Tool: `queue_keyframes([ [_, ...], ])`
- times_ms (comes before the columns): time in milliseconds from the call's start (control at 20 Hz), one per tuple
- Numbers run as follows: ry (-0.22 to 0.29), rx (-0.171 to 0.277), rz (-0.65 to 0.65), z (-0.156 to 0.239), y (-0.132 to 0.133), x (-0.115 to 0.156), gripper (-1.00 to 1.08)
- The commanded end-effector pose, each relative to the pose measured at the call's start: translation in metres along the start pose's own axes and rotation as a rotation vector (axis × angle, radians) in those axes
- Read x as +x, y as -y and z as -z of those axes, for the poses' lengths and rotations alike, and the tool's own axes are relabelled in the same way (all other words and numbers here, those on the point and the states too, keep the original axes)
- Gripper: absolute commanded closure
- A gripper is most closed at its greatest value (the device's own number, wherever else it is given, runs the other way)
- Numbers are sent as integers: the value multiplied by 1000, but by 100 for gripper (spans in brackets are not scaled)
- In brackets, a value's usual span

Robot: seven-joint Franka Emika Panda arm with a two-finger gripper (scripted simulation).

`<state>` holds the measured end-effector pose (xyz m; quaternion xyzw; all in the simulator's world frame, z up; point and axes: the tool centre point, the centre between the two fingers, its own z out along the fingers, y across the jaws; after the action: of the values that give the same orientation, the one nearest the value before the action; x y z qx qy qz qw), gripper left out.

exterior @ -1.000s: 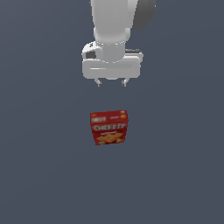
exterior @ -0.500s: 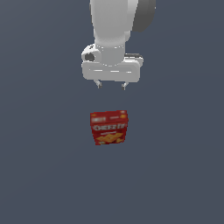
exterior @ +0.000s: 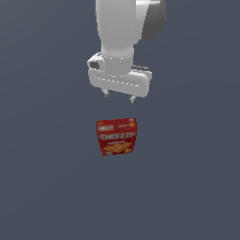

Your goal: Pick up the object and move it to a goal position.

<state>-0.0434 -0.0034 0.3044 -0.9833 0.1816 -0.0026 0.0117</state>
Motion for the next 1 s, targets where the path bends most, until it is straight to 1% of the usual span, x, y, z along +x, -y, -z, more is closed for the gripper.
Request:
queue_keyframes([
  [0,0,-1,-66,-3,1,4,-92],
  [950,-1,-9,-557,-30,7,33,-92],
])
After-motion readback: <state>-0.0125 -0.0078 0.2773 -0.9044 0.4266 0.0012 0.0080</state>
